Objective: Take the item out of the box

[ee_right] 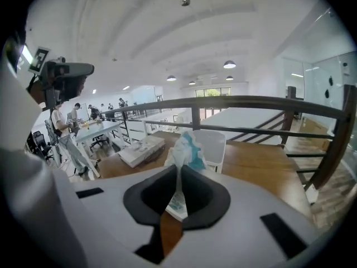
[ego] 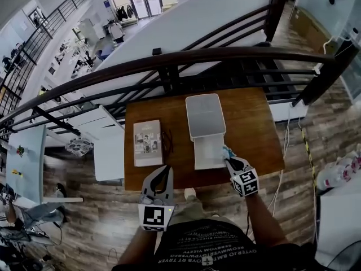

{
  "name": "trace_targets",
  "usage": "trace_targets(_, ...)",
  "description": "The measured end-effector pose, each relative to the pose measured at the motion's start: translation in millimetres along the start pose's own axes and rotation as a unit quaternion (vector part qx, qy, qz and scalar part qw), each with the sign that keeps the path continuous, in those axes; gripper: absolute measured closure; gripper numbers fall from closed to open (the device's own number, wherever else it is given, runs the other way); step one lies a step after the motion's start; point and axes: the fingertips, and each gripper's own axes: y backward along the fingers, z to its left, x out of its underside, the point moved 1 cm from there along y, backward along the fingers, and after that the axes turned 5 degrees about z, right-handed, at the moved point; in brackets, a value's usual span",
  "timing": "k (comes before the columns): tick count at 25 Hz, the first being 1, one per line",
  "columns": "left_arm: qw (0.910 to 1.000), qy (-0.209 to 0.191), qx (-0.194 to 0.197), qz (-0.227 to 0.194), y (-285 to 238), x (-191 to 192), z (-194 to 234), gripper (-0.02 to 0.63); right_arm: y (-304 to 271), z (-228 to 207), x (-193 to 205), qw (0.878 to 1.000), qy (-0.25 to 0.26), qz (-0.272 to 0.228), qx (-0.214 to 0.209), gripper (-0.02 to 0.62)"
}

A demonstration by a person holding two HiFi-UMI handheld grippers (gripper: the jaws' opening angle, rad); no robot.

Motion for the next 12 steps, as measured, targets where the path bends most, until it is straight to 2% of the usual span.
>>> trace_targets(5, 0.9999, -0.008, -0.004, -0.013, 20, -9, -15, 0.6, 53, 9, -16, 0.998, 0.005, -0.056, 0.006, 0.571)
trace_targets(12, 0.9993, -0.014, -0.002, -0.034, 43, -24, -38, 0.6, 120, 17, -41, 0.993, 0.031, -0.108, 0.019, 0.572)
